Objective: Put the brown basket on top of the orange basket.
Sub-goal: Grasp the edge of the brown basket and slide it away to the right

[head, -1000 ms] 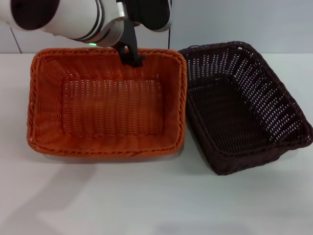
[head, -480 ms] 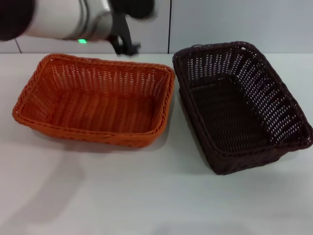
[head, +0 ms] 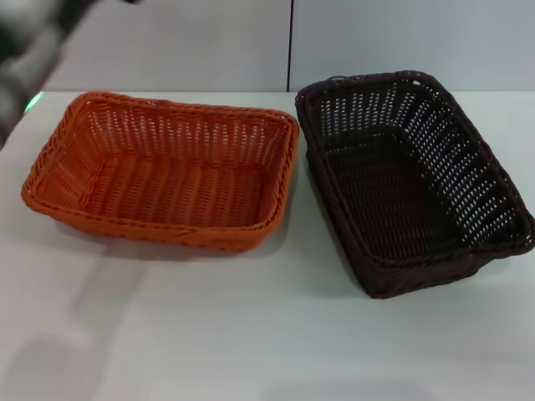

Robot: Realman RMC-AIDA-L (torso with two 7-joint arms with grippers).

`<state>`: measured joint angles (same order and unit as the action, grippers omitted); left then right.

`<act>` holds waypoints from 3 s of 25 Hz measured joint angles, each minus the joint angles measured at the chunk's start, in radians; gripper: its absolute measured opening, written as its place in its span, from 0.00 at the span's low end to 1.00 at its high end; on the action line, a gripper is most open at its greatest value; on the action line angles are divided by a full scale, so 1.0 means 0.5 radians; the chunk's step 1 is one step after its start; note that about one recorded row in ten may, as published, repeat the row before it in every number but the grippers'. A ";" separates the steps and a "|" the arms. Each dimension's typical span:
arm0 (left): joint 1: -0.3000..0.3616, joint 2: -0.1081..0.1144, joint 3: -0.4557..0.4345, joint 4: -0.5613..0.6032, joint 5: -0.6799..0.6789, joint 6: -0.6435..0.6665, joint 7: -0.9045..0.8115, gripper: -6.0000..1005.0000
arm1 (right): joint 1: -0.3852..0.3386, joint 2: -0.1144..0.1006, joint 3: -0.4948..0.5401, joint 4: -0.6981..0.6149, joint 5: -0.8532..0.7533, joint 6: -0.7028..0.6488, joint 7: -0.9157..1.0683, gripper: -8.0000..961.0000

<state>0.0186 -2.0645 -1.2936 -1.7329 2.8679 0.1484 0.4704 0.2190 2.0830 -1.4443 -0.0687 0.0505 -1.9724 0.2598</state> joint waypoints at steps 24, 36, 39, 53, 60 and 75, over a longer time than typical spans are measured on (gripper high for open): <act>0.084 -0.001 0.193 1.961 -0.763 2.114 -0.569 0.77 | 0.062 -0.080 -0.013 -0.652 -0.273 0.684 0.621 0.84; -0.030 -0.001 0.178 2.160 -0.767 2.102 -0.595 0.76 | 0.115 -0.258 0.108 -2.310 -2.367 2.691 2.760 0.84; -0.034 -0.002 0.178 2.183 -0.769 2.099 -0.598 0.76 | 0.339 -0.322 0.335 -2.340 -3.081 2.448 3.698 0.84; -0.138 -0.005 0.155 2.351 -0.773 2.097 -0.701 0.76 | 1.032 -0.455 0.900 -2.429 -4.376 0.560 4.437 0.84; -0.167 -0.007 0.150 2.396 -0.772 2.096 -0.702 0.76 | 1.207 -0.536 0.956 -2.443 -4.665 0.045 4.202 0.84; -0.178 -0.017 0.191 2.402 -0.821 2.066 -0.704 0.76 | 1.195 -0.300 0.568 -2.738 -5.251 -0.056 3.460 0.83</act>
<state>-0.0706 -2.0732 -1.1979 -0.5319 2.4575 1.1814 0.1184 0.8164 1.9330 -1.1603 -1.4375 -2.5751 -2.0003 1.9898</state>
